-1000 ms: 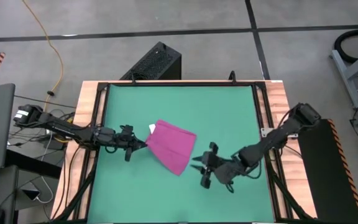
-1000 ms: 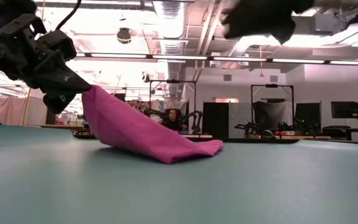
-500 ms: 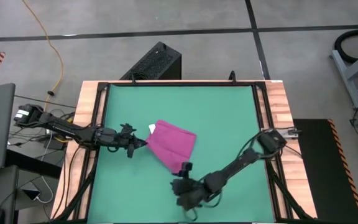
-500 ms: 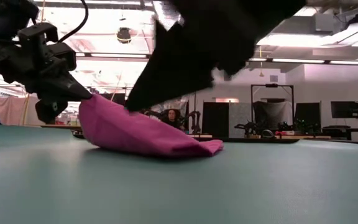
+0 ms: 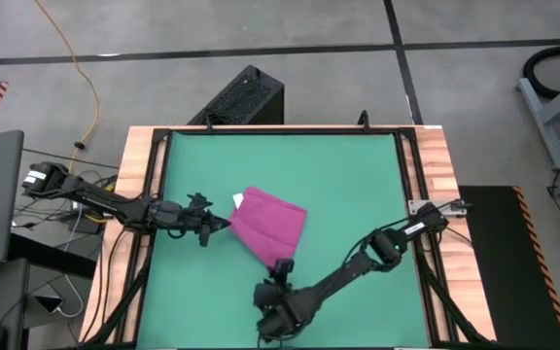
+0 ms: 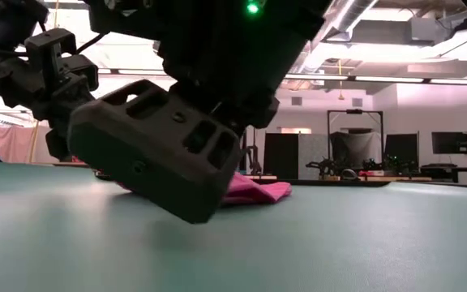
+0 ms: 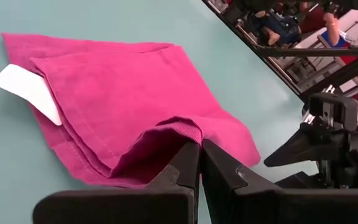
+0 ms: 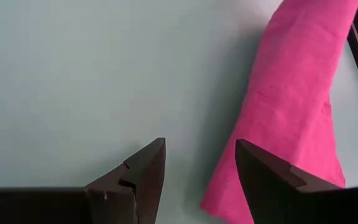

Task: Roll towel
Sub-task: Fold the pink towel

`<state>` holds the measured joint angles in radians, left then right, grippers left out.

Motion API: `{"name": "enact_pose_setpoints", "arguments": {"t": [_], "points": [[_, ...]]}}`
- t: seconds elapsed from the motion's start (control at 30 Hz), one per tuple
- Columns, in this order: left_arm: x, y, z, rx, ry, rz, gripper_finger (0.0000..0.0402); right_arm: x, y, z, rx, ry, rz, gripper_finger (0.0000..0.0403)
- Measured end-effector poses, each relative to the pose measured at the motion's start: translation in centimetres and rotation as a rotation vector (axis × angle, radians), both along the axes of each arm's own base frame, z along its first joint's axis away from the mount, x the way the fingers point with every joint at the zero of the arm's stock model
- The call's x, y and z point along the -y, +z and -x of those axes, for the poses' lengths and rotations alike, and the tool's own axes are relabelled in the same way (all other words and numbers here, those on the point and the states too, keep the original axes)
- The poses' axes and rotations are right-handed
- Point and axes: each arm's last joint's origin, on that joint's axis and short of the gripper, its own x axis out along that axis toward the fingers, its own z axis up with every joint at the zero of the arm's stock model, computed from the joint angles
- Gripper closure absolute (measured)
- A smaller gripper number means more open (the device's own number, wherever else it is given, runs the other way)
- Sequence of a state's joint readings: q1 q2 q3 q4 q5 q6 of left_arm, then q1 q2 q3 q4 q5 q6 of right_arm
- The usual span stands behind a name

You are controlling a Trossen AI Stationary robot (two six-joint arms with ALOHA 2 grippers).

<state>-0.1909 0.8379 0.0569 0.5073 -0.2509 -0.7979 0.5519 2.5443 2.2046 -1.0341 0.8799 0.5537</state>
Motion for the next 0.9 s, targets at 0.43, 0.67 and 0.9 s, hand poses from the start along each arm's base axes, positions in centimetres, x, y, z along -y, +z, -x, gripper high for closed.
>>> {"name": "enact_pose_setpoints", "arguments": {"t": [0.43, 0.67, 0.9], "points": [[0.0, 0.1, 0.0, 0.006, -0.007, -0.016, 0.0401, 2.5, -0.8, -0.6, -0.039, -0.101, -0.049, 0.0213], [0.1, 0.2, 0.0, 0.015, -0.019, -0.010, 0.0401, 3.2, -1.4, 0.0, -0.074, -0.161, -0.033, 0.0254], [0.1, 0.3, -0.1, 0.031, -0.018, 0.012, 0.0401, 3.3, -1.5, 0.1, -0.077, -0.175, -0.016, 0.0364]]}}
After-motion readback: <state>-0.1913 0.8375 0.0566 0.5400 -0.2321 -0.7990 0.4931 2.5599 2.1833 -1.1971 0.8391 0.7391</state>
